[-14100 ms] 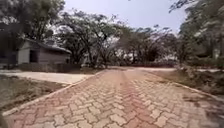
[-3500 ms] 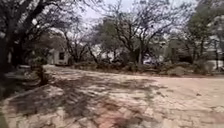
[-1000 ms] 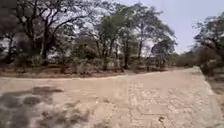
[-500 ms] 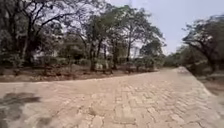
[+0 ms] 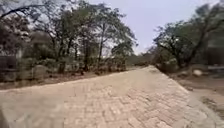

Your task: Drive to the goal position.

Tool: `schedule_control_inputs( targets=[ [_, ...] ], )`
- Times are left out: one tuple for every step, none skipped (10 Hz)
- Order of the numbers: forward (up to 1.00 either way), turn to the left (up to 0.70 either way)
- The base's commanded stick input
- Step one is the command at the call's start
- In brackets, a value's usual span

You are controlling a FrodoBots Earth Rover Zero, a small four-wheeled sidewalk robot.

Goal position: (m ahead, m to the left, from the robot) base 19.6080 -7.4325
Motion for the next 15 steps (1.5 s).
schedule_control_inputs(
  targets=[
    [0.70, 0.00],
    [0.70, 0.00],
    [0.70, 0.00],
    [0.70, 0.00],
    [0.70, 0.00],
    [0.70, 0.00],
    [0.70, -0.09],
    [0.70, -0.26],
    [0.70, -0.35],
    [0.70, -0.35],
    [0.70, -0.35],
    [0.70, -0.35],
    [0.70, 0.00],
    [0.70, 0.00],
    [0.70, 0.00]
  ],
)
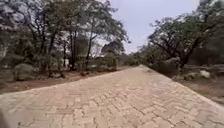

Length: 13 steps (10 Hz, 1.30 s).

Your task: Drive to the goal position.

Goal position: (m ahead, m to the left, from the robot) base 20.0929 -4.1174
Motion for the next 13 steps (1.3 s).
schedule_control_inputs(
  targets=[
    [0.70, 0.00],
    [0.70, 0.00],
    [0.70, 0.00],
    [0.70, 0.00],
    [0.70, 0.00],
    [0.70, 0.00],
    [0.70, 0.00],
    [0.70, 0.00],
    [0.70, 0.00],
    [0.70, 0.00],
    [0.70, 0.00],
    [0.70, 0.00],
    [0.70, 0.00]
  ],
)
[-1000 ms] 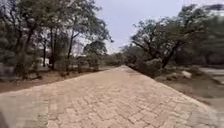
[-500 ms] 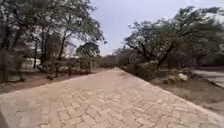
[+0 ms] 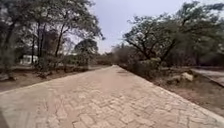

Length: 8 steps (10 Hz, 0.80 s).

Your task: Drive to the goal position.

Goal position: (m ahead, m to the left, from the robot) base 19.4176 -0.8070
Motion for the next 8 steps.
schedule_control_inputs(
  targets=[
    [0.70, 0.00],
    [0.70, 0.00],
    [0.70, 0.00],
    [0.70, 0.00],
    [0.70, 0.00],
    [0.70, 0.00],
    [0.70, 0.00],
    [0.70, 0.00]
  ],
)
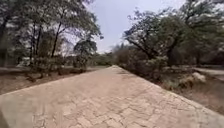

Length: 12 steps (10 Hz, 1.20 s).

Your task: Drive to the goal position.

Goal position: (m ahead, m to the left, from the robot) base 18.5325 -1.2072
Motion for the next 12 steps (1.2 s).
schedule_control_inputs(
  targets=[
    [0.70, 0.00],
    [0.70, 0.00],
    [0.70, 0.00],
    [0.70, 0.00],
    [0.70, 0.00],
    [0.70, 0.00],
    [0.70, 0.00],
    [0.70, 0.00],
    [0.70, 0.00],
    [0.70, -0.09],
    [0.70, -0.22],
    [0.70, -0.29]
  ],
)
